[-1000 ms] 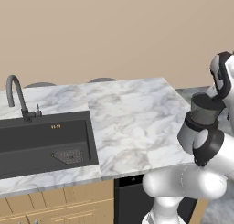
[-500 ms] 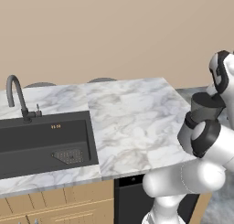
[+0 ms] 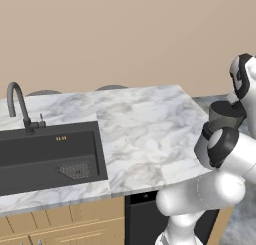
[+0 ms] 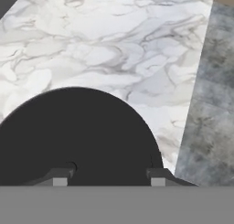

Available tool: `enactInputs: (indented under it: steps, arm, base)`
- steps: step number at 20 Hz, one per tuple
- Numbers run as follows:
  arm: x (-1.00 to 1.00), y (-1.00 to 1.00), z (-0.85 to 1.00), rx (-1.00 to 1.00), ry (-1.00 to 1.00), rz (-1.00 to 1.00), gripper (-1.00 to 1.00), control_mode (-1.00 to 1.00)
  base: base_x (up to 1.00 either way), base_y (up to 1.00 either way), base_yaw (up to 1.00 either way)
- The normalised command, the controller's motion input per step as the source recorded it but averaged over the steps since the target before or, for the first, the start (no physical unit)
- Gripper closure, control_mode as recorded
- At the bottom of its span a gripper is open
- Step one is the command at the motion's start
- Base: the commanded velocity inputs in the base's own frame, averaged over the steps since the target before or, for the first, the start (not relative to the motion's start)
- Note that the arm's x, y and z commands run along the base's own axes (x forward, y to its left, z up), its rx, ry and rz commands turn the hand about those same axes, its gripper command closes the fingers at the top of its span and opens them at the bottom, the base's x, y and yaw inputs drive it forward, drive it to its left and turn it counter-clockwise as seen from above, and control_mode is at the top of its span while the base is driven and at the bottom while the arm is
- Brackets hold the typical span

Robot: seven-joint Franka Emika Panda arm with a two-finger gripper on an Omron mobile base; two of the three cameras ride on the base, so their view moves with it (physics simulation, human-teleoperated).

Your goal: Open the blender lid, put the pear in the blender, close the lid, and start the blender.

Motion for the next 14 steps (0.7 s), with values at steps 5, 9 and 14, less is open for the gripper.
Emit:
enactInputs:
  steps: [5,9,14]
  arm:
    - [0.0,0.02,0.0,0.0,0.0,0.0,1.0,-1.0]
    - [0.0,0.06,0.0,0.0,0.0,0.0,-1.0,-1.0]
    - [0.0,0.0,0.0,0.0,0.0,0.0,-1.0,-1.0]
  base:
    - [0.0,0.0,0.0]
    - [0.0,0.0,0.0]
    - [0.0,0.0,0.0]
